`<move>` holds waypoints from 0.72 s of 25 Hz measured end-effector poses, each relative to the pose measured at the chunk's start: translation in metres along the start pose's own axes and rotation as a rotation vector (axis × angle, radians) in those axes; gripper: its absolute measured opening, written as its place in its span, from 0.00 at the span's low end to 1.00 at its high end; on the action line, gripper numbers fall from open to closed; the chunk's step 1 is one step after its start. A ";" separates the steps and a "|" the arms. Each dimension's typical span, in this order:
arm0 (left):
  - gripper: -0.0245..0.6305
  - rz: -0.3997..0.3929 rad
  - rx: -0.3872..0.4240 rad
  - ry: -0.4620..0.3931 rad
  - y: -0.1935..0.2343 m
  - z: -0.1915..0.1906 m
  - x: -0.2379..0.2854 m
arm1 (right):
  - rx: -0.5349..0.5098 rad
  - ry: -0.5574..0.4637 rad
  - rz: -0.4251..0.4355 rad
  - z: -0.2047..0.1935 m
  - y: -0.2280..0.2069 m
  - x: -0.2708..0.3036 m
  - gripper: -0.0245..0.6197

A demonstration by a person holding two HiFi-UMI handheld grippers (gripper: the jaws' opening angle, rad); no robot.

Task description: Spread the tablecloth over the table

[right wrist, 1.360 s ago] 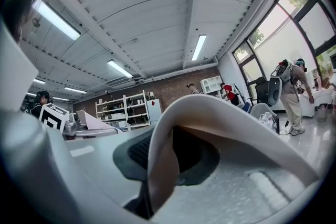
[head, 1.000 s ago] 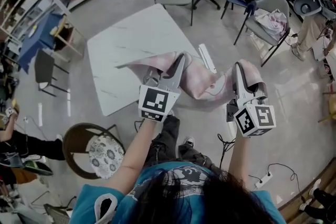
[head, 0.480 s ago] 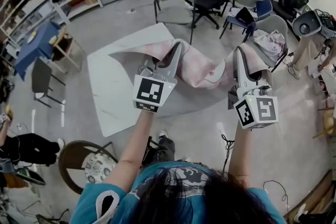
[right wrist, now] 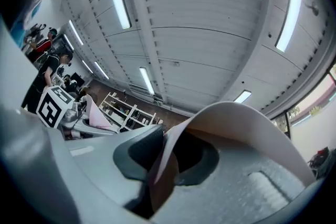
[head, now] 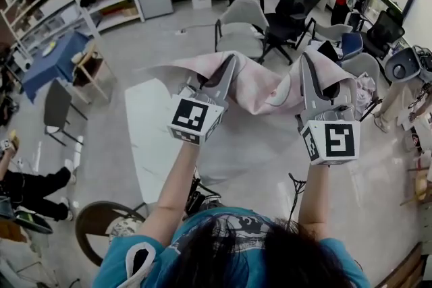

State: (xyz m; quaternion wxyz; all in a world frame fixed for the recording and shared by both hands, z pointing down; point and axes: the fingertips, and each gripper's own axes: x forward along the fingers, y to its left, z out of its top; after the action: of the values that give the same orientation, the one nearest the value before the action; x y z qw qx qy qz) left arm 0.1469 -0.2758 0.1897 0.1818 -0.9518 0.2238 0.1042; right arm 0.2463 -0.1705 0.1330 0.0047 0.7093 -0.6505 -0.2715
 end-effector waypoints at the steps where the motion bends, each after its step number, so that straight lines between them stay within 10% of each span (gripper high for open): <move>1: 0.10 0.003 0.004 -0.011 0.008 0.003 0.001 | -0.015 -0.014 0.005 0.005 0.003 0.008 0.13; 12: 0.09 0.136 0.397 -0.206 0.105 0.069 -0.006 | 0.209 -0.334 0.035 0.022 0.027 0.087 0.12; 18: 0.09 0.231 0.338 -0.218 0.163 0.031 -0.071 | 0.368 -0.355 0.161 -0.020 0.105 0.129 0.11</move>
State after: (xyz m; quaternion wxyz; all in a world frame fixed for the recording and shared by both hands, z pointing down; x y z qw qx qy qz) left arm 0.0054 -0.3715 0.1324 0.3488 -0.8589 0.3247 0.1877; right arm 0.1584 -0.3128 0.1393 -0.2170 0.5856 -0.7338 -0.2673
